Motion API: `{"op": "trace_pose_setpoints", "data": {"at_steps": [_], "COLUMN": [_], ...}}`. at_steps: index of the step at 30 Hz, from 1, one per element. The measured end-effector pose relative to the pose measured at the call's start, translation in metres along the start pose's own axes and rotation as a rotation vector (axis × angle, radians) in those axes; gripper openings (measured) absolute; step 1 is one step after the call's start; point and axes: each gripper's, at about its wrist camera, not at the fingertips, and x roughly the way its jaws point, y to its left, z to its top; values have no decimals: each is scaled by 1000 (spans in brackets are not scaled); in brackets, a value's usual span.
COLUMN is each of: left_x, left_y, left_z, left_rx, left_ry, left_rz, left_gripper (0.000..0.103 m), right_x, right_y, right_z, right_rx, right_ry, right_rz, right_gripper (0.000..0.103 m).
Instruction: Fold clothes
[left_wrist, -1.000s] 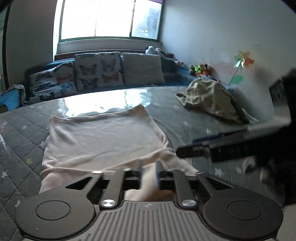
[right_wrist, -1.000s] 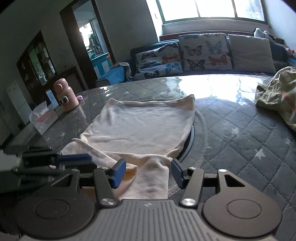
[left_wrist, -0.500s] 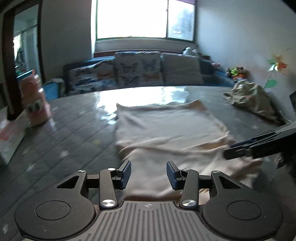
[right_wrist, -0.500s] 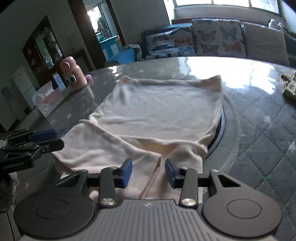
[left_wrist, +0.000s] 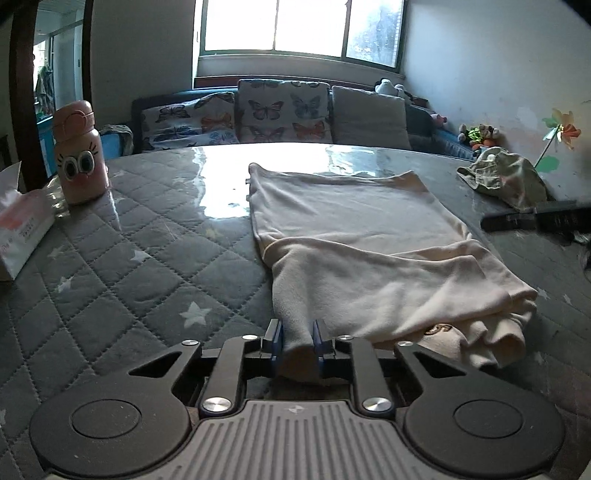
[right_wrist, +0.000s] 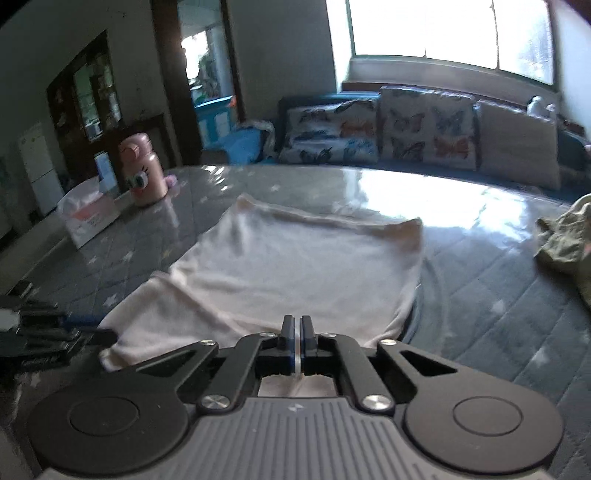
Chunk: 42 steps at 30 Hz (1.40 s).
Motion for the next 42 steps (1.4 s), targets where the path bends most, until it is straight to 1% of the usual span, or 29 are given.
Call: {"op": "trace_pose_setpoints", "data": {"at_steps": [3,5,6,7,8,9,11,14,15,16,17,21,22,24,25,26,29,31,36,37,38,42], "left_x": [-2,-6,-7,-8,-10,-11,-14,-16,-16,-15,-14,-13,-12,-12,-12,-12,-12,-13,-16,-17,-18,-26], "left_y": [2,4,4,4,3,3,2,0,-1,-3,-5,-9,-10,-11,-12,-13,-14,-12,-5,-4,-3,-1], "left_z": [1,0,0,-1,-2,-3,-6,-9,-10,-11,-11,-14,-15,-15,-15,-15,-18,-19,-21,-22,-22,-9], "left_rx": [-11,-14,-12,-6,2,10,26,46,53,65,80,126,133,141,147,154,170,167,160,159,157,151], "left_ry": [1,-4,-2,0,2,4,4,3,4,3,2,-10,-11,-16,-19,-21,-22,-16,0,3,6,-20], "left_rz": [-3,-10,-11,-11,-9,-10,-12,-10,-6,-2,3,23,27,32,38,45,69,75,89,91,94,93], "left_gripper": [21,22,24,27,27,28,34,36,36,36,36,36,35,27,19,14,7,5,5,5,5,7], "right_x": [6,11,14,16,19,22,26,30,29,29,27,13,8,0,-2,-4,-1,5,23,26,24,9], "right_y": [-10,-14,-13,-13,-13,-13,-12,-8,-7,-5,-4,-1,1,3,4,5,2,-2,-13,-15,-15,-13], "right_z": [-4,-11,-15,-19,-22,-25,-28,-29,-28,-28,-28,-17,-14,-5,-2,0,3,-2,-17,-19,-19,-15], "right_rx": [57,83,84,86,95,104,118,111,105,98,91,60,47,22,15,8,10,19,39,43,46,32], "right_ry": [59,104,116,128,136,143,146,143,139,135,129,79,62,33,25,17,20,41,94,101,97,47], "right_rz": [37,69,74,79,85,91,102,104,100,95,91,74,66,53,48,42,21,10,-18,-22,-21,-9], "right_gripper": [4,9,11,16,16,16,16,16,14,8,5,4,4,4,4,4,4,4,5,6,10,12]}}
